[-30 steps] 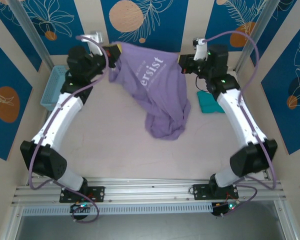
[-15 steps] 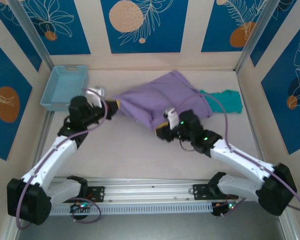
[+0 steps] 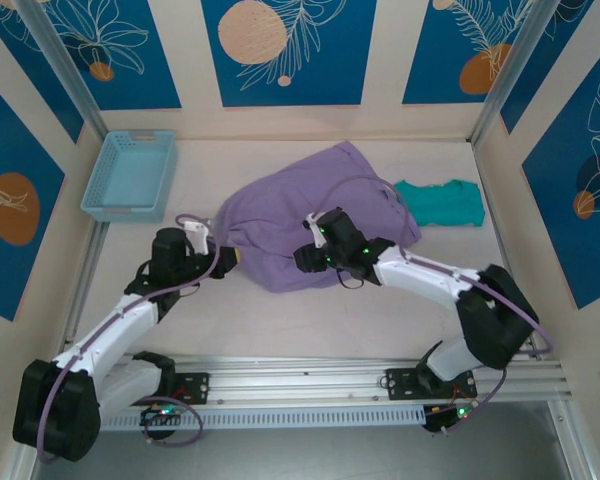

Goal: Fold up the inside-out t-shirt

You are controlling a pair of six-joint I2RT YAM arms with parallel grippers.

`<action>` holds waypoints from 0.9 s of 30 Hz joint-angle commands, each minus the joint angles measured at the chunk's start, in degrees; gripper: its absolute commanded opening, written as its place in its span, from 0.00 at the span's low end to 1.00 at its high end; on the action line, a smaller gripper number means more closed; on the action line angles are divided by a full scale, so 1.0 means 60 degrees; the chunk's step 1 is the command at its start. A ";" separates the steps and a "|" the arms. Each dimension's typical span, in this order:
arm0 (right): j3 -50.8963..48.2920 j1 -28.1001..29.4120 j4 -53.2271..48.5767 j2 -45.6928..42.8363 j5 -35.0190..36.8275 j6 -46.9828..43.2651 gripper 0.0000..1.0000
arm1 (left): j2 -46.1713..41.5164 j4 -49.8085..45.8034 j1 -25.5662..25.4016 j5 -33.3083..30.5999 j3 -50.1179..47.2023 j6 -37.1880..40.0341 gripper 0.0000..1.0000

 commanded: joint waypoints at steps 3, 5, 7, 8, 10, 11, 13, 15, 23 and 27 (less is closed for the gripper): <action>0.0867 -0.0125 -0.0717 0.1233 0.1295 -0.1637 0.56 | -0.0483 -0.0321 0.0060 -0.0346 -0.0166 -0.0030 0.00; 0.1261 -0.0141 -0.0989 0.1665 0.1427 -0.2051 0.57 | -0.0576 -0.0443 0.0056 -0.0452 -0.0218 -0.0029 0.00; 0.1609 -0.0162 -0.1219 0.2081 0.1537 -0.2333 0.57 | -0.0632 -0.0545 0.0057 -0.0559 -0.0295 -0.0016 0.00; 0.1770 -0.0190 -0.1314 0.2296 0.1580 -0.2450 0.58 | -0.0643 -0.0623 0.0059 -0.0637 -0.0335 -0.0014 0.00; 0.2067 -0.0256 -0.1476 0.2670 0.1639 -0.2657 0.58 | -0.0669 -0.0765 0.0057 -0.0797 -0.0387 -0.0016 0.00; 0.2201 -0.0291 -0.1516 0.2839 0.1669 -0.2766 0.58 | -0.0695 -0.0825 0.0065 -0.0851 -0.0420 -0.0016 0.00; 0.2466 -0.0366 -0.1597 0.3101 0.1564 -0.2893 0.56 | -0.0713 -0.0919 0.0061 -0.0912 -0.0473 -0.0009 0.00; 0.2648 -0.0431 -0.1620 0.3262 0.1436 -0.2994 0.49 | -0.0728 -0.1029 0.0059 -0.1019 -0.0497 -0.0023 0.00; 0.2884 -0.0816 -0.1680 0.3211 0.0534 -0.3281 0.02 | -0.0714 -0.1509 0.0058 -0.1458 -0.0586 -0.0072 0.00; 0.2535 -0.1252 -0.1484 0.2448 -0.0426 -0.2895 0.00 | -0.0674 -0.2075 0.0058 -0.2032 -0.0632 -0.0175 0.06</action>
